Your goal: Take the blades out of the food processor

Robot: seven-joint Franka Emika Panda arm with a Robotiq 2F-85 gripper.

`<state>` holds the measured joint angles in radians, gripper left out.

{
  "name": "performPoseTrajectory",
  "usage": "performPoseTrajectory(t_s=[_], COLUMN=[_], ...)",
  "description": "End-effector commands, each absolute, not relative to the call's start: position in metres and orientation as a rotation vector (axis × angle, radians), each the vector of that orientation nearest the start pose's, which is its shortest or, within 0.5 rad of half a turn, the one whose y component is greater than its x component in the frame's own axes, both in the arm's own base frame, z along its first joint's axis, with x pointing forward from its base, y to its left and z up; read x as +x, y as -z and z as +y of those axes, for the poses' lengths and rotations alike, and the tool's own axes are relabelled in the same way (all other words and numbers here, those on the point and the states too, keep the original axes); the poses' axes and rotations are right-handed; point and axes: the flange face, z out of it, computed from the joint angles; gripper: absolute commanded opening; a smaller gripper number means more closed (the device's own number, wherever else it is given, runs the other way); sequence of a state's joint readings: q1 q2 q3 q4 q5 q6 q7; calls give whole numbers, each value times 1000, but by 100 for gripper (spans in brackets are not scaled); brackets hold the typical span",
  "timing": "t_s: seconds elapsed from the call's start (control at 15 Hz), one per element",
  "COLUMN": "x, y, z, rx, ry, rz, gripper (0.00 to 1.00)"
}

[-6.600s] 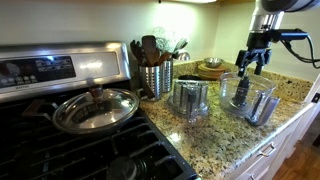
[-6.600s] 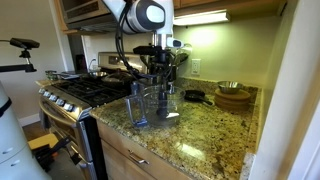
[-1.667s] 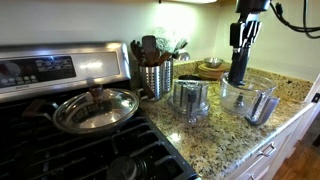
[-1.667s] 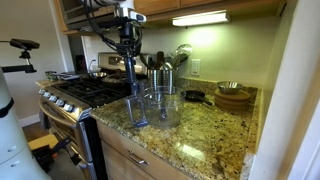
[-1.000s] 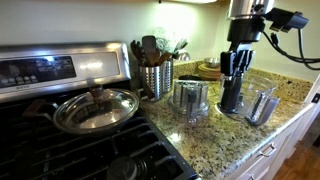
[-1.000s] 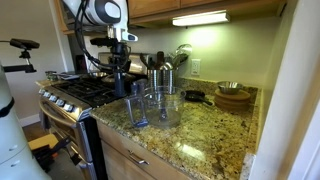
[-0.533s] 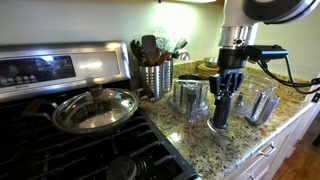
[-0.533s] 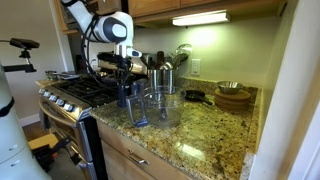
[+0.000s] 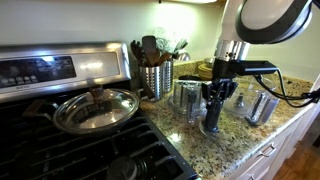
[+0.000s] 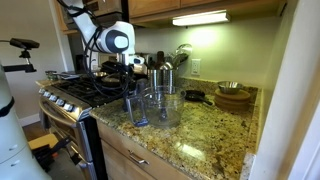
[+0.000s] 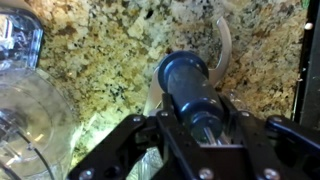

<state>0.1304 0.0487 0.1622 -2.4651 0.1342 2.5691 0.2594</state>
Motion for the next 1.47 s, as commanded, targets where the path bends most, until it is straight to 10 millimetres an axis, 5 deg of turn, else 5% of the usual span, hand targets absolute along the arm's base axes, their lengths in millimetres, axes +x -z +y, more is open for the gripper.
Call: performPoseTrajectory(t_s=[0.0,0.33,1.0,1.33,1.4], x=[455,443,438,435,442], y=[-280,-305,-392,-407,-399], z=[136,133,119,101,112], rx=[-3057,-3143,-3119,-3133,-3127], ry=[87,70,178,165,189], rz=[172,106,56,72,67], gripper=[71,98,100,100,100])
